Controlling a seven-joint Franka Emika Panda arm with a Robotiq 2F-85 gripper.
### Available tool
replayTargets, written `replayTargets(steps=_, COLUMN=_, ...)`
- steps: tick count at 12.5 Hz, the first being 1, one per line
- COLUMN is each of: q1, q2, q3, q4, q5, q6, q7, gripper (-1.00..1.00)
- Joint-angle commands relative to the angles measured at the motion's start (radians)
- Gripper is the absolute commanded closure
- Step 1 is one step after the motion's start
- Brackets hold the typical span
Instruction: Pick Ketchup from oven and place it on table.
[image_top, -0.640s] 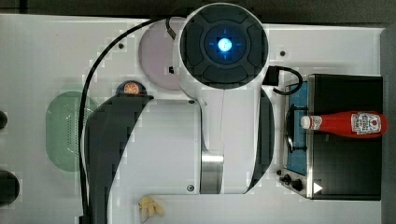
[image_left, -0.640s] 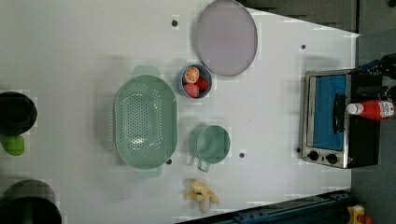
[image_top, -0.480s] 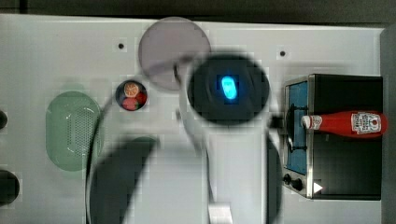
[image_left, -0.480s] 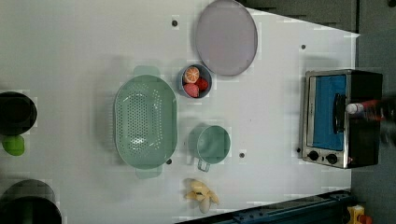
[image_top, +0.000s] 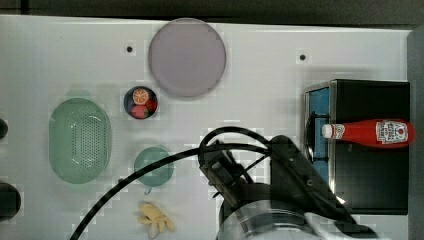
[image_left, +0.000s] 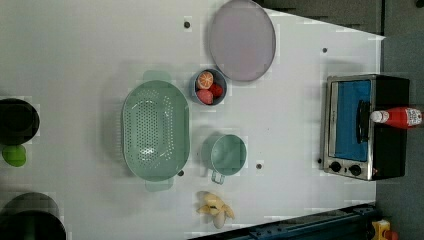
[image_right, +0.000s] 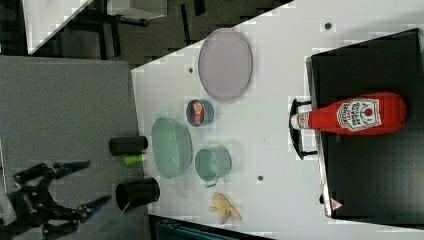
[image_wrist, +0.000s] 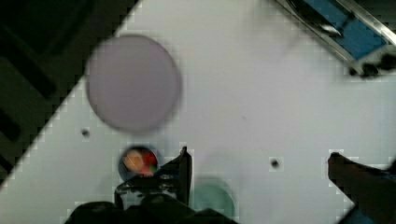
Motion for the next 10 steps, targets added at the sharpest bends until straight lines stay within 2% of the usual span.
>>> replayTargets(steps=1, q1=-0.032, q2=0.111, q3=-0.098, q4=-0.067, q5=-0.016, q6=0.000, q7=0.013, gripper=-1.00)
replayTargets(steps=10, q1=-0.056, q2=0.364, q3=-0.395, q4=-0.044, q5=-0.016, q6=0.298, q7=0.010, gripper=-1.00)
